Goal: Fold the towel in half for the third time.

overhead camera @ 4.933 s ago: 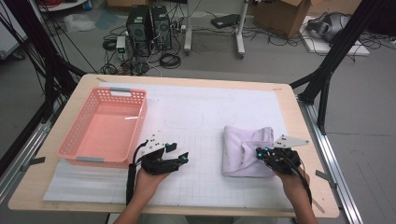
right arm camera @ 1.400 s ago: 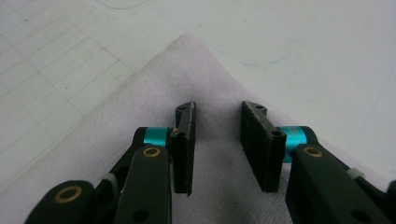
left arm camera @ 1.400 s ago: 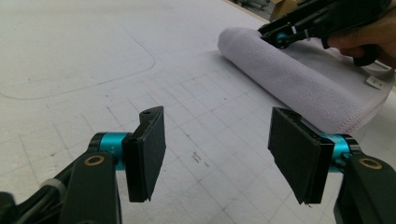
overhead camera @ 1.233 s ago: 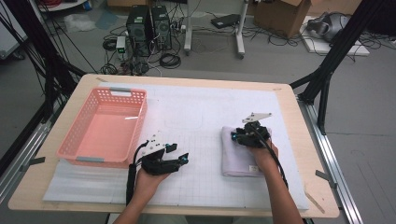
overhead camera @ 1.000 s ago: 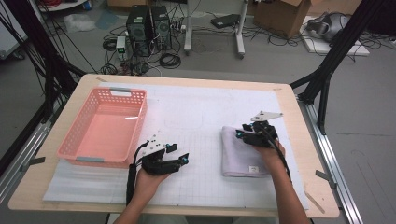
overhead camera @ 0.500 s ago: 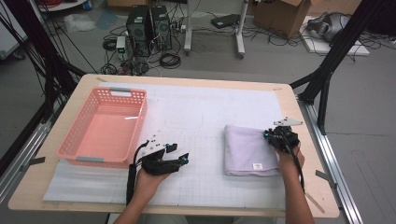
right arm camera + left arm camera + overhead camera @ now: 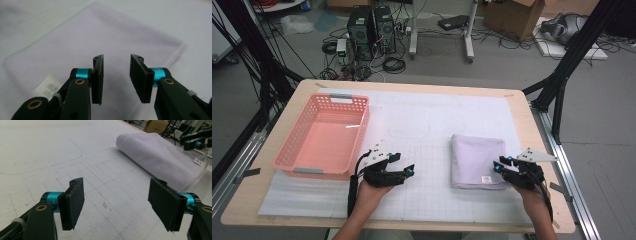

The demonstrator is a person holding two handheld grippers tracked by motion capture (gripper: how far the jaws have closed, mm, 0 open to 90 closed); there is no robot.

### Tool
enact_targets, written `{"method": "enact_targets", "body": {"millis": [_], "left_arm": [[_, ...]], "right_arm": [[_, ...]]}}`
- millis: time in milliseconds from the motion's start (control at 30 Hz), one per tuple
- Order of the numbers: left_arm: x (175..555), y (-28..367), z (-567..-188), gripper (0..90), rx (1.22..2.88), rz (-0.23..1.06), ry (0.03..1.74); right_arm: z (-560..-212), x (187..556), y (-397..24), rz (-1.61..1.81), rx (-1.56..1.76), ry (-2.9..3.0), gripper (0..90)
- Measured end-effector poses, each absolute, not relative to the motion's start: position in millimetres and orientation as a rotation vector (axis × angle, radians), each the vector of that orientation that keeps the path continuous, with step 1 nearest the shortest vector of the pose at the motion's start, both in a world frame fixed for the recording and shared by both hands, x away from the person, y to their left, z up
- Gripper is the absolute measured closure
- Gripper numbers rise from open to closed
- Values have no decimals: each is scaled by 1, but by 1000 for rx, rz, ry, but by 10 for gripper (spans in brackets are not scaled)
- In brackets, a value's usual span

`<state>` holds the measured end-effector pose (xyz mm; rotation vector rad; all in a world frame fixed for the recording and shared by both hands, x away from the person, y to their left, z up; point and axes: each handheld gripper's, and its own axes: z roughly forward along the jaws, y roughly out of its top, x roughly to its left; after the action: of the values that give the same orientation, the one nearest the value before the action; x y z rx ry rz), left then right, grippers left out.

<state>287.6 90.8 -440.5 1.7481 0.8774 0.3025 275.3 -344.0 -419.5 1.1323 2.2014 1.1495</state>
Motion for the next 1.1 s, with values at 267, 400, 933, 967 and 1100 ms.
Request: {"method": "enact_targets", "body": {"millis": [267, 400, 933, 967, 1100], "left_arm": [[287, 93, -437, 230, 1726, 297, 875], [287, 96, -436, 227, 1717, 294, 863], [289, 101, -434, 226, 1708, 307, 793], [289, 101, -434, 211, 1704, 302, 799], [288, 100, -433, 205, 1687, 302, 803]], "right_arm": [[-436, 256, -356, 1034, 1117, 2235, 665], [-433, 248, -362, 1077, 1133, 2209, 627], [-412, 239, -385, 1163, 1163, 1999, 201], [-412, 239, -385, 1163, 1164, 2003, 199], [-414, 239, -387, 1165, 1189, 2011, 190]]}}
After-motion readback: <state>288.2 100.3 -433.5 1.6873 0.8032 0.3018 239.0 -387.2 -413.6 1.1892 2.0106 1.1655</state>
